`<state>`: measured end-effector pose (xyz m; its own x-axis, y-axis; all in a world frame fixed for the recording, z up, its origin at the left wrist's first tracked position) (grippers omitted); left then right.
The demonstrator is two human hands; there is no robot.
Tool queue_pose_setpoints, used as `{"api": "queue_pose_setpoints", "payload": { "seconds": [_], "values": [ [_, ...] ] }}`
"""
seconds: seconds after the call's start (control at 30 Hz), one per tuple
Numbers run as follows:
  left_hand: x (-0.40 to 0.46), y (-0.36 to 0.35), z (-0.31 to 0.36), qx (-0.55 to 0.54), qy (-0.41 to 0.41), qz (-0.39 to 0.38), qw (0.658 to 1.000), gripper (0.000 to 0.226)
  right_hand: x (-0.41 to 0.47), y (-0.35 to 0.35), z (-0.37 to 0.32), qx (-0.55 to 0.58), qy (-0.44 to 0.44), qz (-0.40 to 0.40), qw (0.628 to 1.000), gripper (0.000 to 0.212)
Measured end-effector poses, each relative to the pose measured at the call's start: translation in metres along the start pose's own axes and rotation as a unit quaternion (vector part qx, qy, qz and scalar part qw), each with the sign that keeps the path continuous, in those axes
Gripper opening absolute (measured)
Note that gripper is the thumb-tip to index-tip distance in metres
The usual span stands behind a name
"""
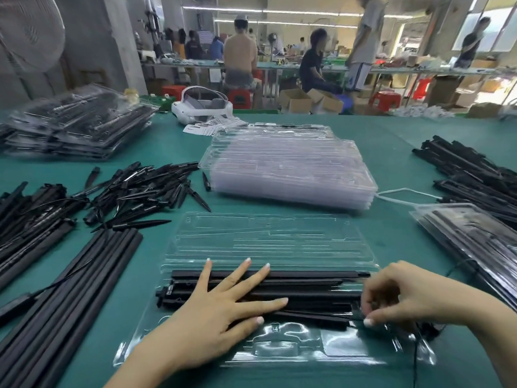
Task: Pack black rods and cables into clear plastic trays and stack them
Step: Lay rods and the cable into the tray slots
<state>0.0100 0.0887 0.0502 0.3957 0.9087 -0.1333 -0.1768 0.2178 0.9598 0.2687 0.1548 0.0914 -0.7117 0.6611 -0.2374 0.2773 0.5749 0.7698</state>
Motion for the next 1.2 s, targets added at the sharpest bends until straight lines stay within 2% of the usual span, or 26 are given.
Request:
{"api": "queue_pose_setpoints", "payload": {
  "seconds": [0.33,0.43,0.53,0.63,0.73,0.8,0.83,0.87,0.93,1.0,1.03,1.1,1.2],
  "values": [
    [0.004,-0.004,-0.003,0.007,0.049,0.016,0.999,0.044,-0.005,0.008,0.003,0.006,-0.012,0.013,1.000,0.013],
    [0.004,-0.005,-0.004,-0.001,0.056,0.018,0.998,0.042,-0.014,0.014,0.010,-0.046,-0.021,0.046,0.998,0.013],
    [0.003,-0.004,-0.004,-0.001,0.045,0.002,0.999,0.043,-0.030,0.018,0.020,-0.141,0.004,0.133,0.981,0.015],
    [-0.001,-0.002,-0.002,0.021,0.007,-0.016,1.000,0.042,-0.053,0.022,0.031,-0.183,0.005,0.203,0.962,0.021],
    [-0.004,-0.001,-0.001,0.006,0.006,-0.023,1.000,0.042,-0.075,0.026,0.041,-0.244,-0.009,0.312,0.918,0.039],
    [-0.003,0.000,0.001,-0.011,0.014,-0.024,1.000,0.044,-0.094,0.031,0.034,-0.243,0.043,0.407,0.880,0.030],
    [-0.002,0.001,0.003,-0.010,0.022,-0.030,0.999,0.045,-0.102,0.030,0.032,-0.230,0.070,0.424,0.873,0.022],
    [-0.001,0.002,0.007,-0.007,0.028,-0.031,0.999,0.047,-0.106,0.027,0.032,-0.209,0.093,0.407,0.884,0.018],
    [0.000,0.006,0.015,0.026,0.019,-0.015,0.999,0.053,-0.108,0.013,0.040,-0.199,0.101,0.311,0.924,0.016],
    [-0.001,0.014,0.027,0.053,0.009,0.002,0.999,0.061,-0.107,-0.004,0.051,-0.219,0.066,0.228,0.946,0.026],
    [-0.002,0.019,0.036,0.084,-0.006,0.018,0.996,0.061,-0.107,-0.010,0.055,-0.218,0.051,0.211,0.952,0.032],
    [-0.006,0.031,0.054,0.160,-0.026,0.058,0.985,0.049,-0.108,-0.012,0.053,-0.257,0.039,0.232,0.937,0.033],
    [-0.016,0.019,0.090,0.038,-0.087,0.154,0.984,0.036,-0.112,-0.008,0.041,-0.299,0.078,0.256,0.916,0.024]
  ]
}}
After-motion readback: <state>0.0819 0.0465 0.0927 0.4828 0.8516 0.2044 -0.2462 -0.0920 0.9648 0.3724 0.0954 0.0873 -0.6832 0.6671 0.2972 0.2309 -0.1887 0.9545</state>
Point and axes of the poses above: each hand's wrist, its own x-axis towards the middle knuckle, its own y-axis out of the back of the hand, z = x × y, the point moved 5 cm from there along x, towards the middle knuckle, and after that the axes turned 6 degrees about y, right-handed, at the moved point
